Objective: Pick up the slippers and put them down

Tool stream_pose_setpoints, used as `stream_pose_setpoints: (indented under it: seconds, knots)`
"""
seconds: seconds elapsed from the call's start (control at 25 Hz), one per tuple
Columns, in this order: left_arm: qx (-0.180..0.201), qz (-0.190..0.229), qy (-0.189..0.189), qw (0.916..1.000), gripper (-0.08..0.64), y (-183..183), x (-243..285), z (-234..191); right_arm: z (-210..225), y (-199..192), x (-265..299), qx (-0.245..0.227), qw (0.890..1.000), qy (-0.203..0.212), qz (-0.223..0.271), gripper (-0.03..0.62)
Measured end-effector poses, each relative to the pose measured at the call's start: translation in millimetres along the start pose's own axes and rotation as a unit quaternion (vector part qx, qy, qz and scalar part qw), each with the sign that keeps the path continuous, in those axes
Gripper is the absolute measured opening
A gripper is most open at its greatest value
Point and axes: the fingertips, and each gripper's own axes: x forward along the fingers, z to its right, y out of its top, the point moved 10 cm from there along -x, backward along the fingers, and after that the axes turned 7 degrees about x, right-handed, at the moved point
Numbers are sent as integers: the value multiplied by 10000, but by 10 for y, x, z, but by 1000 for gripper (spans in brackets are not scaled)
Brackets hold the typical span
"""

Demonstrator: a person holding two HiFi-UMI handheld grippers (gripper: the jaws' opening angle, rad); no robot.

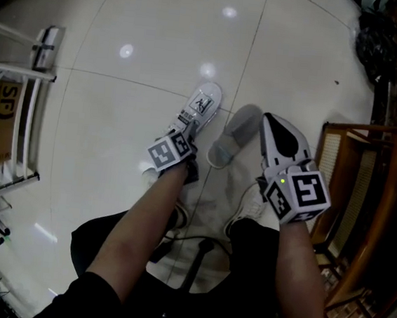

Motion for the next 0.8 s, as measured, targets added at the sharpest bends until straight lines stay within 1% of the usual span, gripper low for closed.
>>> stream_pose_setpoints:
  seconds: [0.08,0.12,0.16,0.2,0.24,0.28,0.32,0.36,0.4,0.44,0.48,0.52,0.6,0.64,0.72,0.8]
  knots:
    - [146,340,-400,9985,282,312,-128,320,-18,63,-44,-127,9998,-35,118,9]
    - [285,481,-628,9965,281,469,-214,491,-16,94,-81,-167,9997,-59,173,9]
    - [503,611,-863,9931,279,618,-324,658,-13,121,-134,-201,9995,-98,225,9]
    - [805,742,-1077,9881,279,753,-464,809,-13,138,-204,-236,9992,-156,272,9]
    - [1170,887,-1239,9814,274,873,-631,937,-15,153,-287,-268,9988,-248,317,9]
    - [1570,1065,-1327,9728,268,985,-817,1038,-16,171,-375,-306,9982,-369,366,9]
    - [1978,1283,-1341,9625,262,1098,-1014,1119,-10,202,-454,-383,9972,-483,431,9]
    - [2365,1532,-1305,9506,226,1216,-1213,1184,4,250,-517,-523,9956,-565,524,9]
    - [2686,1790,-1261,9380,212,1334,-1407,1237,28,318,-573,-708,9934,-622,653,9]
    - [2912,2034,-1238,9265,198,1444,-1599,1280,55,399,-637,-884,9905,-675,813,9]
    - [3051,2255,-1236,9170,177,1535,-1795,1310,74,487,-721,-1011,9872,-742,990,9]
    - [3136,2454,-1243,9088,142,1605,-2000,1322,71,579,-828,-1066,9840,-824,1165,9]
    - [3229,2783,-1276,8955,73,1681,-2424,1293,-32,760,-1096,-951,9798,-986,1455,9]
    - [3240,2915,-1320,8903,54,1684,-2637,1264,-120,830,-1246,-845,9787,-1014,1575,9]
    - [3213,3185,-1455,8799,43,1628,-3058,1213,-310,918,-1562,-753,9756,-953,1831,9]
    - [3175,3516,-1610,8658,14,1526,-3460,1206,-467,980,-1884,-883,9696,-870,2108,9]
